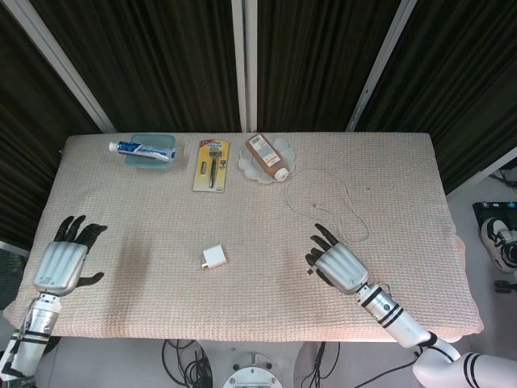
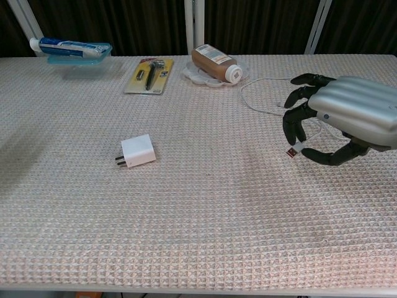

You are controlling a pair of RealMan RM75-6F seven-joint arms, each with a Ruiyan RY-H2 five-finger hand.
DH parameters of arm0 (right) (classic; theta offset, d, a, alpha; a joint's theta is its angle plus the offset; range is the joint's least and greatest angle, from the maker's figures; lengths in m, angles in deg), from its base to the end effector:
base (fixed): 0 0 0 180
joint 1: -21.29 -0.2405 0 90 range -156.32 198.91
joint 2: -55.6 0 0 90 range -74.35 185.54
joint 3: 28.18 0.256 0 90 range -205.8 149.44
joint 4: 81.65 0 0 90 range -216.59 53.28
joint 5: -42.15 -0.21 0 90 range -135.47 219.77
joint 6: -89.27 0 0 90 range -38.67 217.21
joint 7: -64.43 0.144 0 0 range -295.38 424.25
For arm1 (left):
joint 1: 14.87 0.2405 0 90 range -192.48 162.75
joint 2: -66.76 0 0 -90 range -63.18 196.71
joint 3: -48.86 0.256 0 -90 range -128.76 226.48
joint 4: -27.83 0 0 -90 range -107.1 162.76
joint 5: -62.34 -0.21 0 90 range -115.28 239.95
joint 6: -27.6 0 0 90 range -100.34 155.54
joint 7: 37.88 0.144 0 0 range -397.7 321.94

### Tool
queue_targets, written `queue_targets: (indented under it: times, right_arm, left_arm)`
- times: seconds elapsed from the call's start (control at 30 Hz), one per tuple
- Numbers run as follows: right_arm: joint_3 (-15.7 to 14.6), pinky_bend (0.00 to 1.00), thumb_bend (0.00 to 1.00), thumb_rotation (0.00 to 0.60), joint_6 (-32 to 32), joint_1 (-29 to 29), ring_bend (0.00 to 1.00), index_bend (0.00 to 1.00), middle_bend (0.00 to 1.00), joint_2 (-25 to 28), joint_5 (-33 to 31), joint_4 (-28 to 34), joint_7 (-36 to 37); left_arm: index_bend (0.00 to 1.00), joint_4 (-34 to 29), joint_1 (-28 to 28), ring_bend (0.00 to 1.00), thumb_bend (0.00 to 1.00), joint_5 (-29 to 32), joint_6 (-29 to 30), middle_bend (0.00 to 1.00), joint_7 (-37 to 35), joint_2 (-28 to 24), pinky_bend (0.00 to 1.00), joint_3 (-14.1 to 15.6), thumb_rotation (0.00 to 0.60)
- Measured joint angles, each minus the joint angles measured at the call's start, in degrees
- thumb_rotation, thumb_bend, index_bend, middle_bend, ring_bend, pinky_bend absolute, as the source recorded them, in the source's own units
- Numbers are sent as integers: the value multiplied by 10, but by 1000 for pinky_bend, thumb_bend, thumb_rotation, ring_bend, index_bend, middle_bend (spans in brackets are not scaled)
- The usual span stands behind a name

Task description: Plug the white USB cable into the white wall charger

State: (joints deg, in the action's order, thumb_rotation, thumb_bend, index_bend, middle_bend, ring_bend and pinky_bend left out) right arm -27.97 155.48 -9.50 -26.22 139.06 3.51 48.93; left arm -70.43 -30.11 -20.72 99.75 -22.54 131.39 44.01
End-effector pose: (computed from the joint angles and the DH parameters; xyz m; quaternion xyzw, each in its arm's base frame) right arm -0.1888 -0.2659 0.0126 0.8153 -0.2063 0.3895 0.3755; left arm -0.2642 0.2347 0.1234 -0.6911 -0.3397 -0.3355 0.5427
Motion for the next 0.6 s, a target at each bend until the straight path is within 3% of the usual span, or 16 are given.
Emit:
queue_targets:
  times: [0.23,0.37,0.6]
  right_arm:
    - [36,0,360,600,21,6,201,598,518,55,-37,36,1]
    - [54,0,360,600,23,8,201,599,519,88,-63,55,-2]
    - [64,0,372,600,28,13,201,607,519,120,-79,73,0]
  left_arm:
    - [192,-17,-95,11,88,11,-122,190,46,31,0,-19,600]
    - [197,-11,-151,17,89,57,-183,193,74,86,0,-34,600]
    - [207,2,-197,39,89,146,-208,208,137,163,0,-43,600]
